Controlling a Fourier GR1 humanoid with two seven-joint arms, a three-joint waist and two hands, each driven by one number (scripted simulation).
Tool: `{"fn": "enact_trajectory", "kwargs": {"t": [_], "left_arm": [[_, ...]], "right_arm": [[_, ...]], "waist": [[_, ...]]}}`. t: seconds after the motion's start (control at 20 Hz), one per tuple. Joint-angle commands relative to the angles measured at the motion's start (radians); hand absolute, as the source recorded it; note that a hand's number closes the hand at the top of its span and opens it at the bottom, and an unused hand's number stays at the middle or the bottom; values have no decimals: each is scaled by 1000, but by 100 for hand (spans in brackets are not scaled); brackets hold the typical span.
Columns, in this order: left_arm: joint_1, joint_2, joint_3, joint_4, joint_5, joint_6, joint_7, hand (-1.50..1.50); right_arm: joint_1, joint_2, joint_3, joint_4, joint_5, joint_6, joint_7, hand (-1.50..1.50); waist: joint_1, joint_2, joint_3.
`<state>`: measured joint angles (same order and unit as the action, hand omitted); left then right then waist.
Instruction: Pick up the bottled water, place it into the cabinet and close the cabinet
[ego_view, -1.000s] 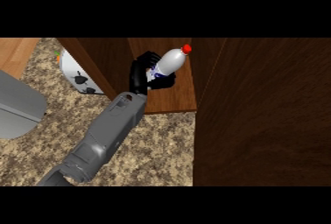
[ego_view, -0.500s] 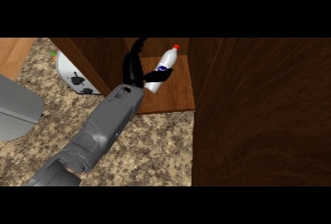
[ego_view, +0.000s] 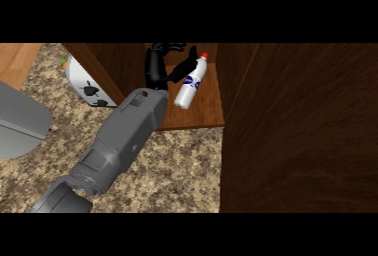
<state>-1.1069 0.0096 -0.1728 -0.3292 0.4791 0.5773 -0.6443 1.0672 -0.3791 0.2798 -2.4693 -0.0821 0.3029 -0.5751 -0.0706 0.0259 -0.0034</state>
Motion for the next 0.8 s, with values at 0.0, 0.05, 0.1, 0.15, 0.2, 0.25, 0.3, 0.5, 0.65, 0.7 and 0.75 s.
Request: {"fn": "enact_trajectory", "kwargs": {"t": [0.0, 0.05, 0.1, 0.15, 0.2, 0.25, 0.3, 0.5, 0.65, 0.7, 0.75], "left_arm": [[18, -9, 33, -29, 39, -146, -73, 150], [-6, -9, 16, -24, 55, -150, -32, 150], [44, -9, 11, -30, 85, -152, -88, 150], [14, -9, 20, -25, 62, -172, -65, 150], [28, -9, -6, -38, 91, -163, -66, 150], [-1, -9, -23, -52, 105, -130, -49, 150], [31, -10, -36, -84, 109, -146, -41, 150], [114, -10, -145, -199, 187, -211, -11, 150], [215, -10, -201, -288, 230, -343, 30, 150], [243, -10, -223, -342, 259, -353, 29, 150], [245, -10, -259, -385, 278, -346, 68, -150]], "right_arm": [[-8, 3, 5, -62, -51, -2, 50, -150], [8, -12, -16, -94, -56, -1, 71, -150], [8, 2, 5, -58, -24, 5, 30, -150], [35, -3, 27, -155, -54, -9, 105, -150], [39, -27, -15, -130, -66, 19, 66, -150], [22, -37, -33, -135, -67, 23, 77, -150], [52, -8, 34, -197, -24, -15, 129, -150], [24, -10, 40, -177, 1, -20, 130, -150], [24, 12, 44, -123, 15, -27, 77, -150], [52, 5, 94, -172, 45, -29, 111, -150], [46, 15, 100, -134, 65, -38, 97, -150]], "waist": [[22, -8, 2], [11, -10, 2], [-6, -11, 2], [22, -13, 1], [6, -15, 2], [5, -16, 2], [23, -21, 2], [20, -23, 1], [36, -32, 2], [36, -36, 0], [36, -37, 1]]}}
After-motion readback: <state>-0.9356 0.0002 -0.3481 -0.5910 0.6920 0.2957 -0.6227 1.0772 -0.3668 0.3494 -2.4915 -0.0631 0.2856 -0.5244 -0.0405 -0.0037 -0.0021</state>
